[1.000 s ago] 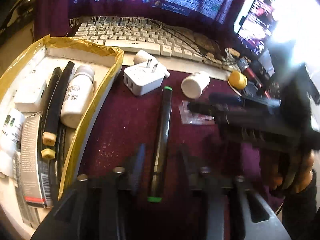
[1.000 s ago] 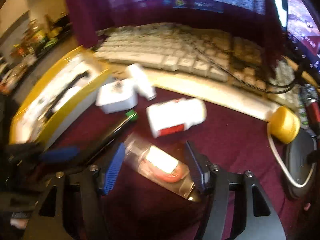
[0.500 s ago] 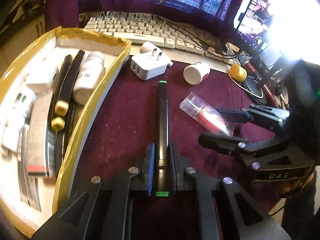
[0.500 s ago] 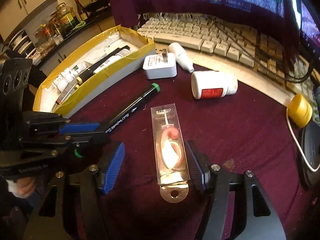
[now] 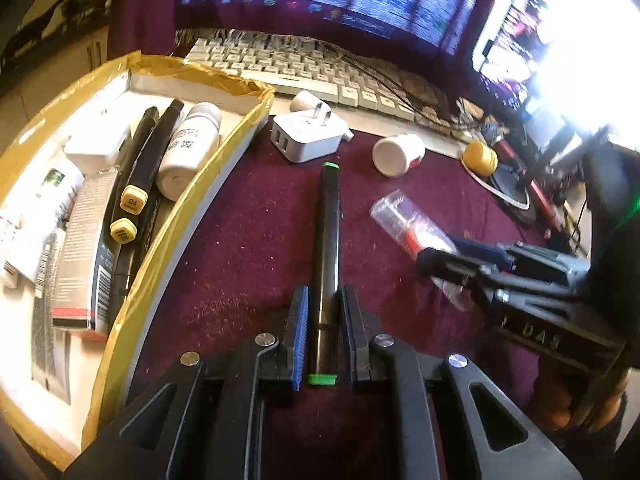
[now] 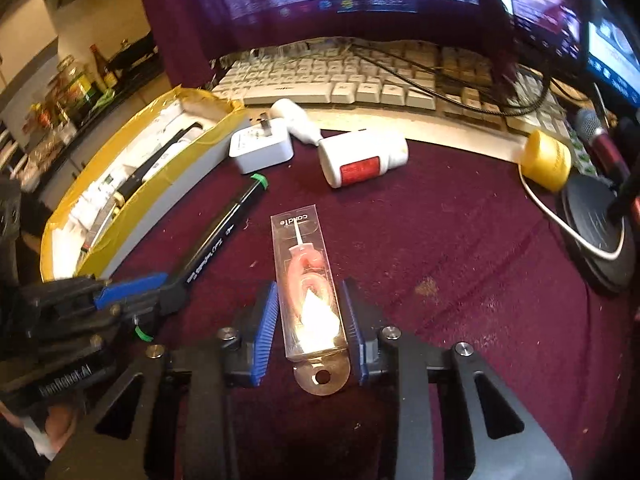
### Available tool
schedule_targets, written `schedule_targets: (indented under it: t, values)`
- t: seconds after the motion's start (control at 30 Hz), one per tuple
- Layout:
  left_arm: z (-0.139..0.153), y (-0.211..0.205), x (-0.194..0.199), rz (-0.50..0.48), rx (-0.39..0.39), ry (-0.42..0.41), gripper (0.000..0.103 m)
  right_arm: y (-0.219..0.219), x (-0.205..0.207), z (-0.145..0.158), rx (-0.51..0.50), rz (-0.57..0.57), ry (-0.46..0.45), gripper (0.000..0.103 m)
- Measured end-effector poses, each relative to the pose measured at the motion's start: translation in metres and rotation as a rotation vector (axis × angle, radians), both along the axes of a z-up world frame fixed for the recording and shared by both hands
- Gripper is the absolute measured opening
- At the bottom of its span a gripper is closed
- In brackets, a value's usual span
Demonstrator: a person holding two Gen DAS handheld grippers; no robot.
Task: Organize objects
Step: 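Grasp the boxed red candle with right tool while left tool holds the marker, then lift the candle box with right tool while left tool lifts the marker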
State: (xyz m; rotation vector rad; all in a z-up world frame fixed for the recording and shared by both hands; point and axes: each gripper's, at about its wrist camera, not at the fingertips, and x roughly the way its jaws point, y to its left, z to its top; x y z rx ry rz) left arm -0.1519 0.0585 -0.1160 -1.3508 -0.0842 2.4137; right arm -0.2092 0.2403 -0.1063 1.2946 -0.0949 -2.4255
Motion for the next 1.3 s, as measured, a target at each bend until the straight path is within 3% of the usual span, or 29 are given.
schedule_targets:
  t: [0.1, 0.2, 0.43, 0.67, 1.0, 1.3]
  values:
    - [0.001, 0.006, 0.006, -0.016, -0.059, 0.036, 0.013, 0.002, 0.0, 0.001, 0.0, -0.013, -0.005, 0.028]
    - [0.001, 0.007, 0.008, -0.022, -0.07, 0.044, 0.013, 0.004, 0.001, 0.001, -0.017, -0.018, -0.008, 0.028]
    - [-0.001, -0.003, 0.004, -0.024, 0.004, 0.011, 0.013, 0.013, 0.0, 0.0, -0.08, -0.039, -0.027, 0.028]
    - [-0.005, -0.015, 0.011, 0.013, 0.09, 0.029, 0.013, 0.009, 0.0, 0.0, -0.059, -0.041, -0.025, 0.029]
    - [-0.006, -0.018, 0.011, 0.019, 0.112, 0.02, 0.013, 0.017, -0.004, -0.002, -0.123, -0.061, -0.045, 0.029]
    - [-0.007, -0.029, 0.003, 0.009, 0.164, -0.045, 0.013, 0.021, -0.014, 0.0, -0.143, -0.088, -0.092, 0.028]
